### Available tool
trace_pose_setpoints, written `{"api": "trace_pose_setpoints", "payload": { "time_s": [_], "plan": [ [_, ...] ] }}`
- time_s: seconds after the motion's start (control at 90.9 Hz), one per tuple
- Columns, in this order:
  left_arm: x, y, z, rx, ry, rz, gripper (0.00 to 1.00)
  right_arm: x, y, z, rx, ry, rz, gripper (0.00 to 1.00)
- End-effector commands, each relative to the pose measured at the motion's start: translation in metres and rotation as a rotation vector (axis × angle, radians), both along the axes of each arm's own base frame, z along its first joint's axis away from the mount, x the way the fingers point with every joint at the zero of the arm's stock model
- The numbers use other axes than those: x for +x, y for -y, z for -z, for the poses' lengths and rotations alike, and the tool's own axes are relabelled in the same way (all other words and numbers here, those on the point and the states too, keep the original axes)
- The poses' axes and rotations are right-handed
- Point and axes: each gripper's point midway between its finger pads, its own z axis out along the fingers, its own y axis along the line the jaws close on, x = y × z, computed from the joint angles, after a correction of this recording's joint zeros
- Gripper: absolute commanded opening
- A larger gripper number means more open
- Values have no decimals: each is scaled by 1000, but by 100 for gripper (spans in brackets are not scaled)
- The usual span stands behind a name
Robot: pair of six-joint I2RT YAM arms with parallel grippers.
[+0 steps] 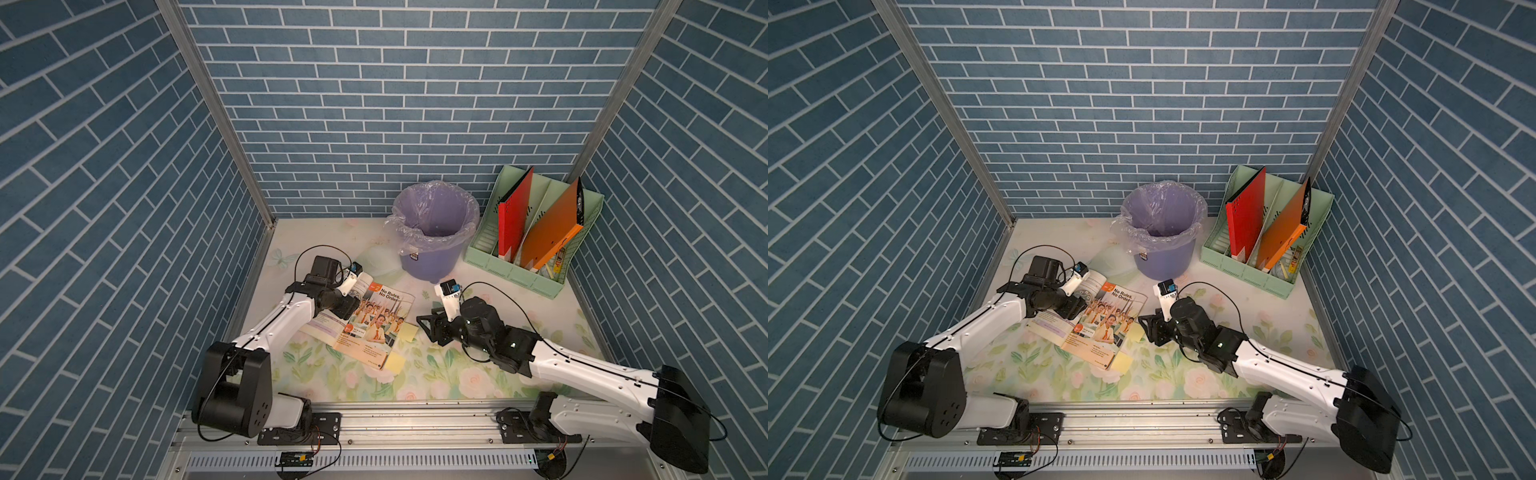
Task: Peel off the used sticky note
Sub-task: Turn the page of the book at the center of the board.
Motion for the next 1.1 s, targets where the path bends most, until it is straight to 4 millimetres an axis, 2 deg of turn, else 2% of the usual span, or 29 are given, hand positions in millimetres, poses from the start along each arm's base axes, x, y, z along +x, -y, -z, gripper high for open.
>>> {"api": "trace_pose_setpoints", "payload": {
  "time_s": [0.0,0.198,0.385,0.583,0.748,1.089],
  "plan": [
    [-5,-19,7,31,-17,-26,71,-6,-25,-7,214,-187,80,61],
    [0,-34,14,48,-19,-58,71,-7,-46,11,226,-259,54,62],
    [7,-47,15,41,-20,-88,71,-2,-54,43,243,-377,41,63],
    [4,-63,28,62,-38,-114,70,3,-68,59,268,-423,8,63],
    [-3,-69,37,82,-55,-111,69,10,-66,77,262,-453,34,63],
    [-6,-67,39,71,-57,-102,69,22,-61,104,243,-488,88,62]
  ]
}}
